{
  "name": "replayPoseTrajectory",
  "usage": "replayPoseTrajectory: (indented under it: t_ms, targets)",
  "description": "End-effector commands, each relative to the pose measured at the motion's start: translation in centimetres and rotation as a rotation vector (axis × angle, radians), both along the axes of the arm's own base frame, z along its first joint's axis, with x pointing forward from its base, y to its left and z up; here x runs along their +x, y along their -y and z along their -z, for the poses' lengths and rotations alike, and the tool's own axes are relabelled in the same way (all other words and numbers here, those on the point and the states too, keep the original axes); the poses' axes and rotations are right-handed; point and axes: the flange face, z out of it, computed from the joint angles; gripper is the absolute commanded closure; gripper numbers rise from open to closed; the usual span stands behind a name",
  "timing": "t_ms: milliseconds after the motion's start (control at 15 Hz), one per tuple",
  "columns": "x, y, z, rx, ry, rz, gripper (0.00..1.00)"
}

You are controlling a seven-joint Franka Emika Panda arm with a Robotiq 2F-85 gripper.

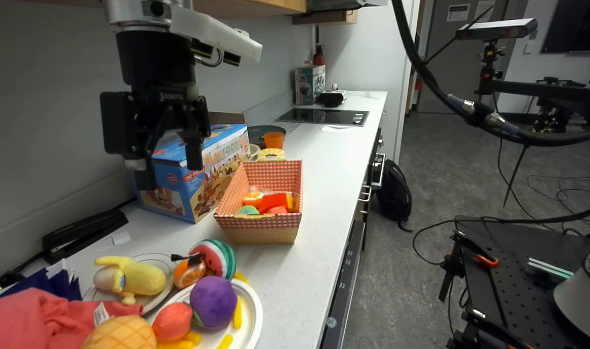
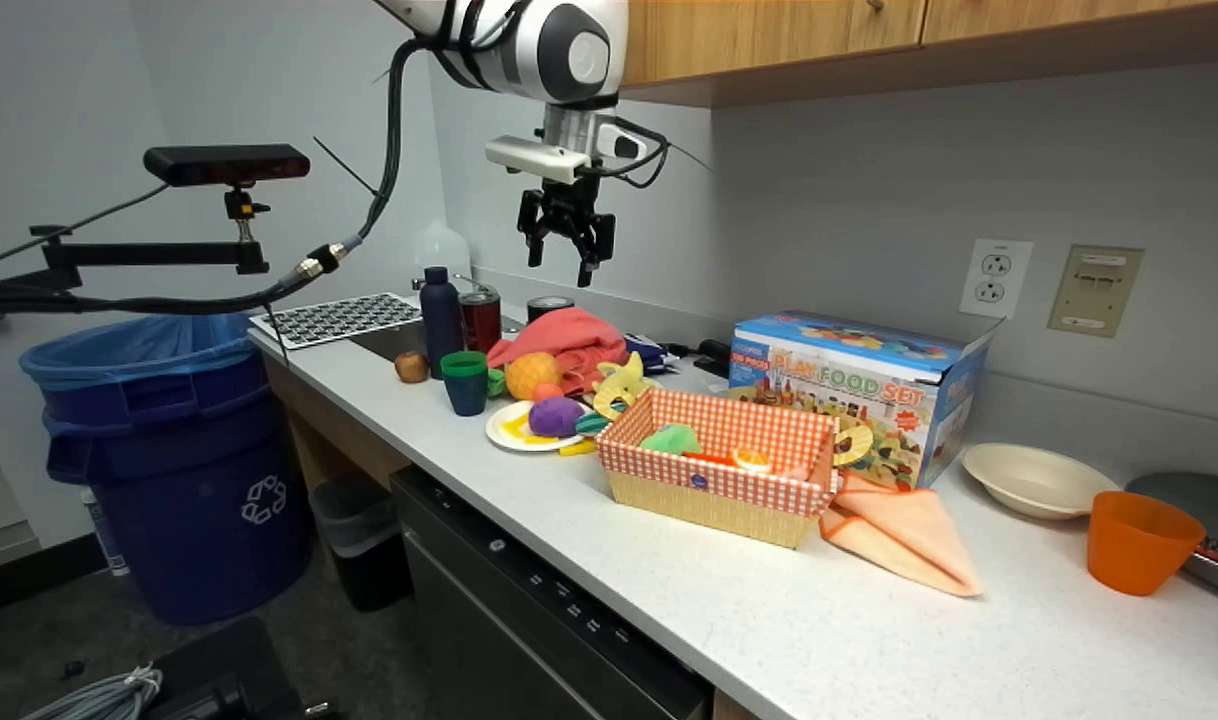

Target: Remove the strawberry plushie from the box

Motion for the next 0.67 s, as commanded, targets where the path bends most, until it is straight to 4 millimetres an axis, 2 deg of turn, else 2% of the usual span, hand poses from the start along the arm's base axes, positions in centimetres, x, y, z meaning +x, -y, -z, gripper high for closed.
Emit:
replayPoseTrajectory:
  t_ms: [0, 600]
  targets:
    - [-0.11, 0.2, -0.35, -0.001, 0.002, 0.003, 0.0]
    - [-0.54, 0.69, -0.68, -0.005, 0.005, 0.01, 0.0]
